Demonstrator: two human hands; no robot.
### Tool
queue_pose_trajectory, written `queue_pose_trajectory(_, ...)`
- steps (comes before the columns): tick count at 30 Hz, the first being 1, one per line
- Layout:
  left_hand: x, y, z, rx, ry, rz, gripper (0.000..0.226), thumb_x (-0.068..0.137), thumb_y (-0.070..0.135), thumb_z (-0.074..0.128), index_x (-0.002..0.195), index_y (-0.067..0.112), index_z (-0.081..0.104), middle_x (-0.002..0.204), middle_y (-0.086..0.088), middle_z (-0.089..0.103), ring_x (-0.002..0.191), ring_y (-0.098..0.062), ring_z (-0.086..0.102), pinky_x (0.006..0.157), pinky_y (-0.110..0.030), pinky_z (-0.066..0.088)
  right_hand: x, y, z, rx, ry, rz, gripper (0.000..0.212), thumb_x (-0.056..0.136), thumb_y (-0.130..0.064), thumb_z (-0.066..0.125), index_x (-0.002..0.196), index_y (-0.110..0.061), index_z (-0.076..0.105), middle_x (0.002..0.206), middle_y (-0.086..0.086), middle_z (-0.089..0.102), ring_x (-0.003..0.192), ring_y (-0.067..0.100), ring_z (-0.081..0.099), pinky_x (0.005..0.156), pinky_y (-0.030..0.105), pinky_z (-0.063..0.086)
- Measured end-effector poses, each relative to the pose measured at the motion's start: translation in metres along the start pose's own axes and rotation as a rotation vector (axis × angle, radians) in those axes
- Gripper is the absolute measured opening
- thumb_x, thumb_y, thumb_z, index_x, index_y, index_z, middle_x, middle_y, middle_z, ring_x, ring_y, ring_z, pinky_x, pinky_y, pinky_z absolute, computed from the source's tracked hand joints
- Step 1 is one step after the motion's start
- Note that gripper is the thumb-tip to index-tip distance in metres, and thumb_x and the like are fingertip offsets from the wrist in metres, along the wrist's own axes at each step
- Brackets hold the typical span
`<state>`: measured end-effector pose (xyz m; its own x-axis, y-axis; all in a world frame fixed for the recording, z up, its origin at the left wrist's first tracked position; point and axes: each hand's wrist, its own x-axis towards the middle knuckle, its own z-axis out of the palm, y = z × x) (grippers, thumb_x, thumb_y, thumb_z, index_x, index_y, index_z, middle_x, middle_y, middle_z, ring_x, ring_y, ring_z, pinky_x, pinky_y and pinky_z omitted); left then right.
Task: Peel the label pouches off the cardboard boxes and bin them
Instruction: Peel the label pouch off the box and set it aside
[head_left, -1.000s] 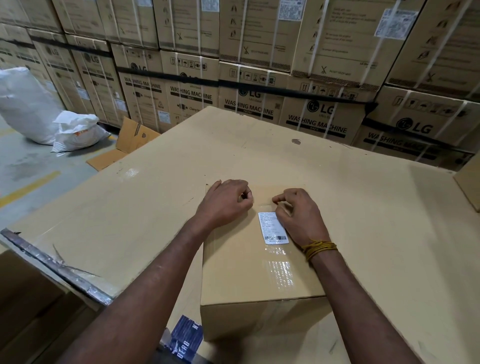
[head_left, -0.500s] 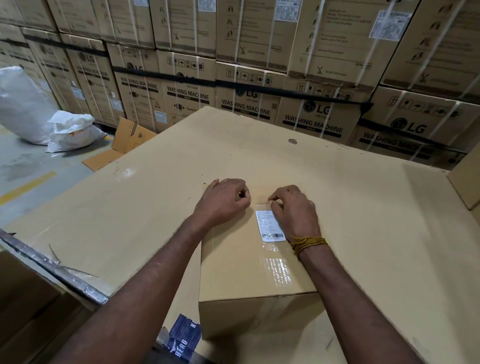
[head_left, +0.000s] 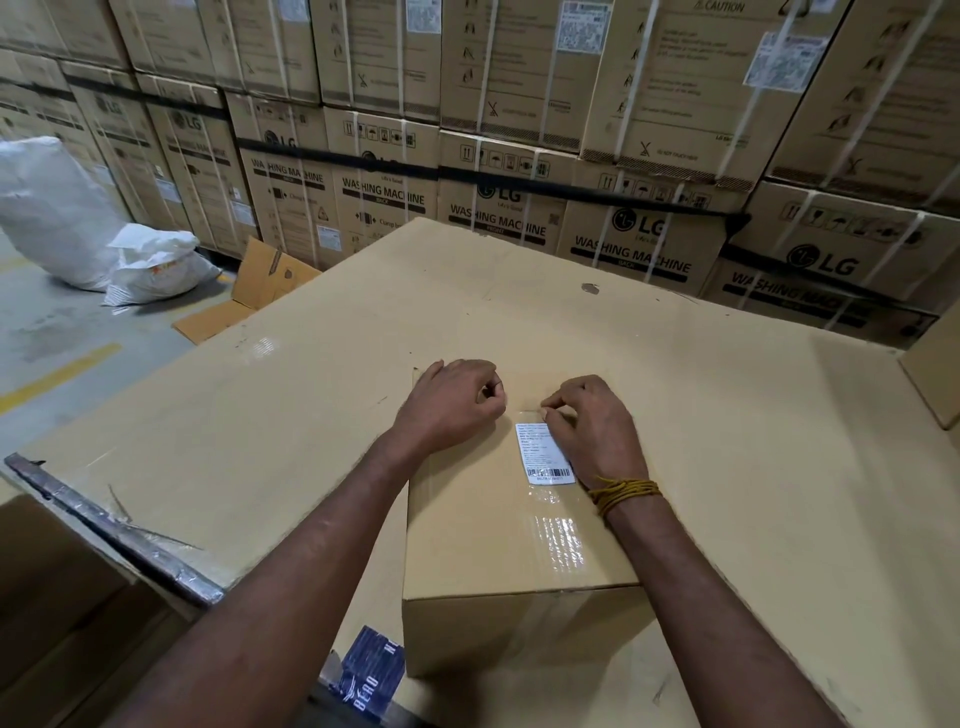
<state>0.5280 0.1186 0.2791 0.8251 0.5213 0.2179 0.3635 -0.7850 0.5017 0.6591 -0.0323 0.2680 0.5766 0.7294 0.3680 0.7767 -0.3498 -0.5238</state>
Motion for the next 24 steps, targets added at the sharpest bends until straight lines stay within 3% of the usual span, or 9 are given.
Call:
queue_pose_trajectory(8, -0.001, 0.0001, -0.0002, -0.003, 0.005, -0.003, 0.012, 0.093, 0.027, 0.049, 0.093, 0.022, 0.059, 0.12, 0.007, 0.064, 0.121, -0.011, 0.051, 0.114, -0.035, 0.017, -0.0012, -0.0045, 0.0014, -0.116, 0.023, -0.017, 0.009, 0.091, -0.018, 0.059, 0.097, -0.021, 0.065, 0.11, -0.001, 0.058, 0.095, 0.022, 0.059, 0.08, 0.038, 0.045)
queue_pose_trajectory(12, -0.0006, -0.0007, 0.0007, -0.009, -0.004, -0.011, 0.011, 0.092, 0.028, 0.049, 0.094, 0.023, 0.059, 0.121, 0.008, 0.063, 0.122, -0.01, 0.05, 0.115, -0.036, 0.017, -0.0003, -0.002, 0.0001, -0.091, 0.001, -0.008, 0.021, 0.091, -0.022, 0.063, 0.111, -0.02, 0.07, 0.116, 0.001, 0.059, 0.104, 0.021, 0.06, 0.087, 0.042, 0.049)
queue_pose_trajectory(19, -0.0004, -0.0001, 0.0003, -0.005, -0.004, -0.003, 0.011, 0.092, 0.027, 0.049, 0.092, 0.022, 0.059, 0.117, 0.008, 0.064, 0.12, -0.011, 0.051, 0.114, -0.036, 0.018, 0.0012, -0.0036, 0.0006, -0.095, -0.009, 0.026, 0.008, 0.09, -0.025, 0.066, 0.093, -0.02, 0.071, 0.105, 0.0, 0.063, 0.098, 0.023, 0.059, 0.084, 0.04, 0.046)
queue_pose_trajectory(24, -0.0001, -0.001, 0.0003, -0.009, -0.005, 0.0, 0.011, 0.09, 0.027, 0.048, 0.091, 0.023, 0.058, 0.112, 0.009, 0.065, 0.117, -0.012, 0.053, 0.114, -0.038, 0.02, 0.0001, -0.0066, 0.0014, -0.171, -0.015, 0.031, 0.009, 0.094, -0.026, 0.061, 0.095, -0.02, 0.067, 0.107, 0.001, 0.06, 0.096, 0.026, 0.058, 0.081, 0.037, 0.039)
